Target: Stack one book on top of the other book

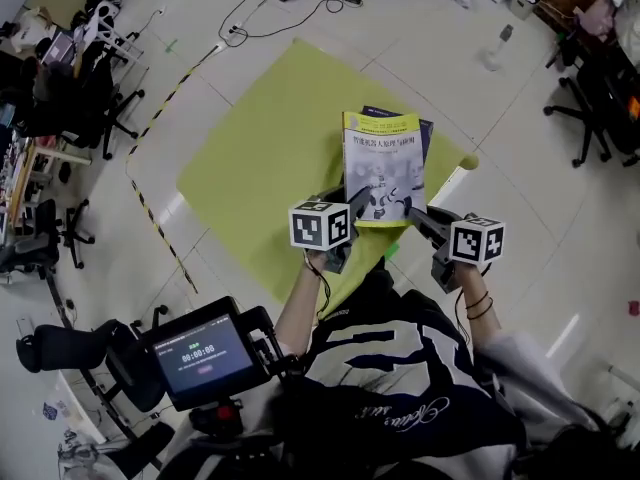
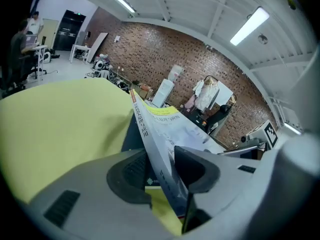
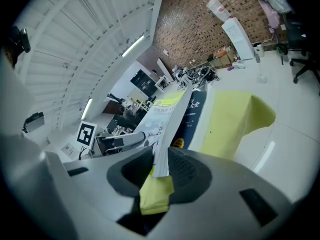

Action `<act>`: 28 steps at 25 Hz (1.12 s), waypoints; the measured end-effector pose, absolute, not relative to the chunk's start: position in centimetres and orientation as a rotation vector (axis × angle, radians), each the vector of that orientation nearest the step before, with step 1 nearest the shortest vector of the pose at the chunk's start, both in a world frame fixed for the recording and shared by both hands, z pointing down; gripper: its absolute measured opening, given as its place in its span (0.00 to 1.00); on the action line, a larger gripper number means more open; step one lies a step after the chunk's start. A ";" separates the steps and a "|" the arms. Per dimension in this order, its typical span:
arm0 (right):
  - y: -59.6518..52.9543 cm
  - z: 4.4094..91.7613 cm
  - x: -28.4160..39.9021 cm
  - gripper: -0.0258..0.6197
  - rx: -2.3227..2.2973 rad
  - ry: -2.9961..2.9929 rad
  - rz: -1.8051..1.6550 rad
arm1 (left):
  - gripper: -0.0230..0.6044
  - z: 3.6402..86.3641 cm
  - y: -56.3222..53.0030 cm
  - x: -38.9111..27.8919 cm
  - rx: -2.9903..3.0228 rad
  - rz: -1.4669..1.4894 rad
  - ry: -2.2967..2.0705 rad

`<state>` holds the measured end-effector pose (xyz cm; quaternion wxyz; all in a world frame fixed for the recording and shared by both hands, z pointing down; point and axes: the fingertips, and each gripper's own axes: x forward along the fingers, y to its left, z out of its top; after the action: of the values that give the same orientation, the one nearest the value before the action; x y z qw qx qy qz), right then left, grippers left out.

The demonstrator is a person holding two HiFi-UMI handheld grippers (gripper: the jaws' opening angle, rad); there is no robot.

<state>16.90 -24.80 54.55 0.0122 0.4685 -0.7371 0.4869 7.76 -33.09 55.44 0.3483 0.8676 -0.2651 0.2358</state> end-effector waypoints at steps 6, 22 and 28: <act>-23.7 57.2 17.6 0.17 1.567 -2.170 1.682 | 0.28 57.8 -33.0 8.9 2.248 0.762 -0.680; -23.4 59.2 18.4 0.24 1.805 -1.920 1.521 | 0.40 54.9 -38.4 4.2 2.308 0.840 -1.014; -19.7 56.9 18.8 0.24 1.833 -1.987 1.524 | 0.40 52.3 -33.7 4.7 2.218 0.550 -0.904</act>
<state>18.82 -19.65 56.95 0.0193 0.5906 -0.6401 0.4910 4.67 -33.73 52.32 0.3354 0.8502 -0.3466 0.2110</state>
